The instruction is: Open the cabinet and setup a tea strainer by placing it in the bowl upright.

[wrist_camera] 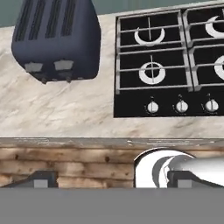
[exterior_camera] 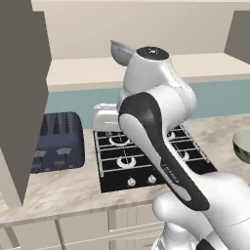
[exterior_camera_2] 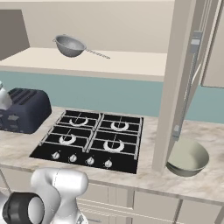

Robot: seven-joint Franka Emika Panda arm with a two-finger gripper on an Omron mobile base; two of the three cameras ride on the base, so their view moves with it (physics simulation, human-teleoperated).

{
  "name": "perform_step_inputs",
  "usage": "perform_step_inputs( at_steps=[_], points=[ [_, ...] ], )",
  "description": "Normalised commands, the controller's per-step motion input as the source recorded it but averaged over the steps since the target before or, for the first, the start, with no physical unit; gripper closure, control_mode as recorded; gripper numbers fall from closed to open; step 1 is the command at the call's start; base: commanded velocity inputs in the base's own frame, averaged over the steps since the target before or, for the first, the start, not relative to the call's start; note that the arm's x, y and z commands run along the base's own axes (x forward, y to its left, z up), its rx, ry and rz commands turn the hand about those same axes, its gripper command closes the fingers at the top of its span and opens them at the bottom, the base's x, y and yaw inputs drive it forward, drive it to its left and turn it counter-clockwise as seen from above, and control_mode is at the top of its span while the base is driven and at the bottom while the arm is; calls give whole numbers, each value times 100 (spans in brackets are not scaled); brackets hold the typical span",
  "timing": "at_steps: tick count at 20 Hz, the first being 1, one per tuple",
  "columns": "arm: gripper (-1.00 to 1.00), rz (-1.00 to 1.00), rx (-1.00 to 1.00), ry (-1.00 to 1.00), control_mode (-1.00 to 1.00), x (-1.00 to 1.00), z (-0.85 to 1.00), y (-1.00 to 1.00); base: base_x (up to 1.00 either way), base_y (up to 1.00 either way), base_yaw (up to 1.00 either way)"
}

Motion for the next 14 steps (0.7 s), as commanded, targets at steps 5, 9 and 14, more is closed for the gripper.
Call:
perform_step_inputs(
  at_steps=[5,9,14],
  points=[
    [-100,27,-57,-33,-100,23,9,-64,0,0,0],
    [-100,43,-41,-40,-100,13,50,-39,0,0,0],
    [-100,41,-20,-20,-100,23,73,-38,0,0,0]
  ],
)
